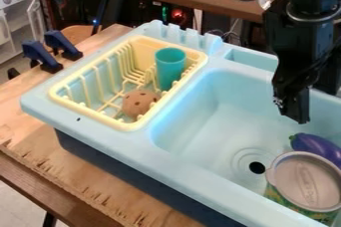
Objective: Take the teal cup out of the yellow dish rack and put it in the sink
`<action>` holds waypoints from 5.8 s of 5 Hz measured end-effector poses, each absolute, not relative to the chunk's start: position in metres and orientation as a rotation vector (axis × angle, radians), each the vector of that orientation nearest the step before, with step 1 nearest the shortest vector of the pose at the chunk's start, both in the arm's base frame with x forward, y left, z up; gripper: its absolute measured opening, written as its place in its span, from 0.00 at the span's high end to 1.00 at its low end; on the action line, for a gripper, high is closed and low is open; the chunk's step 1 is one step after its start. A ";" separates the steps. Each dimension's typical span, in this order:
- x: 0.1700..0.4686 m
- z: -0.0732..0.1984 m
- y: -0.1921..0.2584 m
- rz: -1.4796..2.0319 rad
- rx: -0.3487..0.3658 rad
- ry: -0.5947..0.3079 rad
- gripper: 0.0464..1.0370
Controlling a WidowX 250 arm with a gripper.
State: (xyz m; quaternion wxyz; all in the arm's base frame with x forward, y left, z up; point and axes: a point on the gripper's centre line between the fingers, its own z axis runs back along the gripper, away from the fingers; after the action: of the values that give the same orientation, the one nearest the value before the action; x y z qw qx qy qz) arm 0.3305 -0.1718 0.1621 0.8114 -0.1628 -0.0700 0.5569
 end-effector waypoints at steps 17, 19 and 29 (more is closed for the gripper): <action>0.313 0.178 0.003 0.327 -0.128 0.035 0.05; 0.329 0.169 0.009 0.258 -0.185 -0.023 0.05; 0.351 0.140 0.018 0.327 -0.177 0.029 0.35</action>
State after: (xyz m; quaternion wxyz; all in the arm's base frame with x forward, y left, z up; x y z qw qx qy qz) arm 0.3507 0.0183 0.1398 0.9826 -0.0881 0.0145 0.1627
